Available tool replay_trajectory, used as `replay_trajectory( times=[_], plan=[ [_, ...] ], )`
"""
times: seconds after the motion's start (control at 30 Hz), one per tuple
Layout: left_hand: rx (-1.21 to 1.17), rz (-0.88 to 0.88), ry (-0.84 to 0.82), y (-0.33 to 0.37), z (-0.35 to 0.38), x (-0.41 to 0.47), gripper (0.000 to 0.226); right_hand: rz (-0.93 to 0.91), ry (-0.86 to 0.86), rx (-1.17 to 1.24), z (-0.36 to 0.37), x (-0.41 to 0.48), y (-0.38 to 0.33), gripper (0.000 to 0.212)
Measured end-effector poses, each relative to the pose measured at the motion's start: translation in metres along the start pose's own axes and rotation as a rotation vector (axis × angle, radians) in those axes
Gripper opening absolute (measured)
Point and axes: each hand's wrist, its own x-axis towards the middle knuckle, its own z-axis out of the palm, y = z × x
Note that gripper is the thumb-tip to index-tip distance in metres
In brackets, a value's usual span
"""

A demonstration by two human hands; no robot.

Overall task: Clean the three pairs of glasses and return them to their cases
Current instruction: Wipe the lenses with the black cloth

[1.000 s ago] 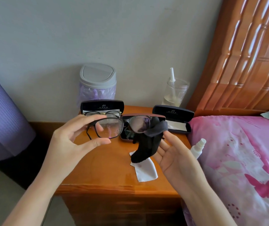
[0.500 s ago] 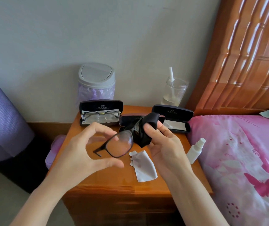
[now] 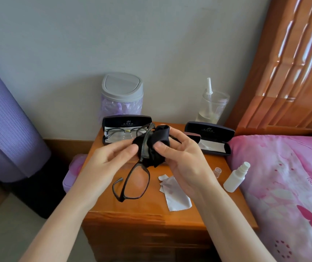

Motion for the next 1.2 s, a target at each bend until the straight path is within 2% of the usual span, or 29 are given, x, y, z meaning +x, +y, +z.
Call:
replay_trajectory(
  times=[0.1, 0.23, 0.43, 0.6, 0.7, 0.9, 1.03, 1.2],
  plan=[
    [-0.106, -0.03, 0.089, 0.001, 0.003, 0.0, 0.017, -0.003, 0.017, -0.023, 0.001, 0.002, 0.002, 0.039],
    [-0.096, -0.043, 0.11, -0.003, 0.001, 0.001, 0.027, -0.018, 0.038, -0.063, 0.003, 0.001, 0.004, 0.046],
    [-0.152, 0.008, 0.176, -0.003, 0.008, -0.001, 0.025, -0.069, 0.023, -0.196, 0.005, 0.002, 0.007, 0.041],
    [-0.226, -0.011, 0.233, -0.006, 0.015, -0.002, 0.027, -0.072, -0.029, -0.188, 0.003, 0.004, 0.009, 0.053],
    [-0.275, -0.049, 0.259, -0.007, 0.015, -0.002, 0.023, -0.076, -0.043, -0.225, 0.002, 0.003, 0.01, 0.042],
    [-0.261, -0.04, 0.284, -0.003, 0.014, -0.002, 0.013, -0.157, -0.037, -0.284, 0.002, 0.0, 0.007, 0.037],
    [-0.197, -0.037, 0.275, -0.003, 0.013, -0.002, 0.02, -0.176, 0.046, -0.254, 0.003, 0.0, 0.008, 0.025],
    [-0.136, -0.012, 0.259, 0.0, 0.015, -0.004, 0.025, -0.147, 0.115, -0.142, 0.007, 0.002, 0.011, 0.023]
  ],
)
